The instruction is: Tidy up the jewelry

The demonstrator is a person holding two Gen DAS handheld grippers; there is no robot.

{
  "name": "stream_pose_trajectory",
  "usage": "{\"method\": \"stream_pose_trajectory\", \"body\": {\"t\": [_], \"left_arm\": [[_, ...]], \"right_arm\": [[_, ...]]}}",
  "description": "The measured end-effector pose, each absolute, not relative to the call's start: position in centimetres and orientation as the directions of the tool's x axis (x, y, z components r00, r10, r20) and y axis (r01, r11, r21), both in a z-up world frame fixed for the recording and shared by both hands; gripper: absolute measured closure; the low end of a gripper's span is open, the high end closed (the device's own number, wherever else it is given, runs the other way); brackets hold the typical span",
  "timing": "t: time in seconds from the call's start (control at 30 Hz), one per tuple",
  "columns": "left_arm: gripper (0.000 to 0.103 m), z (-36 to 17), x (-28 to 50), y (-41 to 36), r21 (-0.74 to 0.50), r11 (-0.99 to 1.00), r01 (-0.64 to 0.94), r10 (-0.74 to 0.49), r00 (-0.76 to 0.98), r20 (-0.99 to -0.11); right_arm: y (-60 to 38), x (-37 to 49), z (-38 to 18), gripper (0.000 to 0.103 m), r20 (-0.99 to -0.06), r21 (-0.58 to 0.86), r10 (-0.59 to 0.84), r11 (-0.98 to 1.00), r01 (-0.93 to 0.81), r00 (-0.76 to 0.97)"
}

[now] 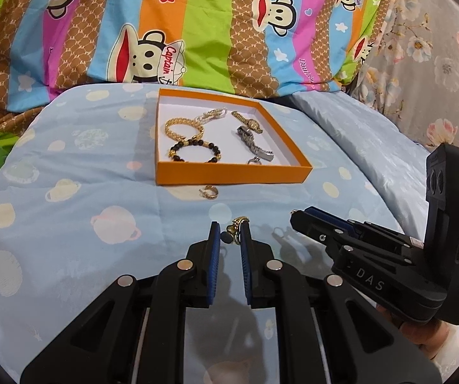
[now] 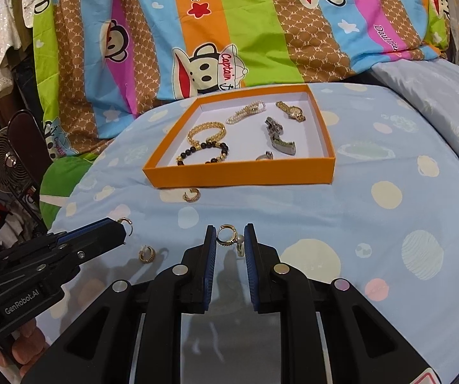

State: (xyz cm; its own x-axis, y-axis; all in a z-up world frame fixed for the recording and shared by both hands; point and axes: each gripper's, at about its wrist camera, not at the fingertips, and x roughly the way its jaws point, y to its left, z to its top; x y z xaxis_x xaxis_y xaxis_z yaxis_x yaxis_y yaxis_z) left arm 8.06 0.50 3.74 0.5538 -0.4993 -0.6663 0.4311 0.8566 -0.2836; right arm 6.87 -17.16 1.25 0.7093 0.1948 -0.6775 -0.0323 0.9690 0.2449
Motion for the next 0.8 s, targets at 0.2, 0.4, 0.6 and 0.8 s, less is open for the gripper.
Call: {"method": "stream_pose_trajectory", "body": {"t": [0.2,0.4,0.6,0.8], "left_arm": [[0.091,5.0,8.1,0.3,-0.305,0.844,0.442,-0.525,0.563,-0.638],[0.091,5.9,8.4,2.4,-0.315,0.855,0.412,-0.514,0.593,-0.619],[0.091,5.6,9.1,4.9,-0.309,0.883,0.352,-0.468,0.622,-0.628],[0.091,4.3,9.4,5.4,-0.291,0.902,0.320,-0.432,0.623,-0.652]], "right_arm": [[-17.1,6.6,1.8,0.086,-0.669,0.242,0.195,0.970,-0.038,0.717],[-17.3,6.4,1.8,0.086,-0.669,0.238,0.189,0.971,-0.034,0.719],[-17.3,6.4,1.5,0.086,-0.676,0.240,0.188,0.970,-0.029,0.713],[-17.0,6.3,0.6,0.086,-0.691,0.236,0.189,0.971,-0.029,0.698]]}}
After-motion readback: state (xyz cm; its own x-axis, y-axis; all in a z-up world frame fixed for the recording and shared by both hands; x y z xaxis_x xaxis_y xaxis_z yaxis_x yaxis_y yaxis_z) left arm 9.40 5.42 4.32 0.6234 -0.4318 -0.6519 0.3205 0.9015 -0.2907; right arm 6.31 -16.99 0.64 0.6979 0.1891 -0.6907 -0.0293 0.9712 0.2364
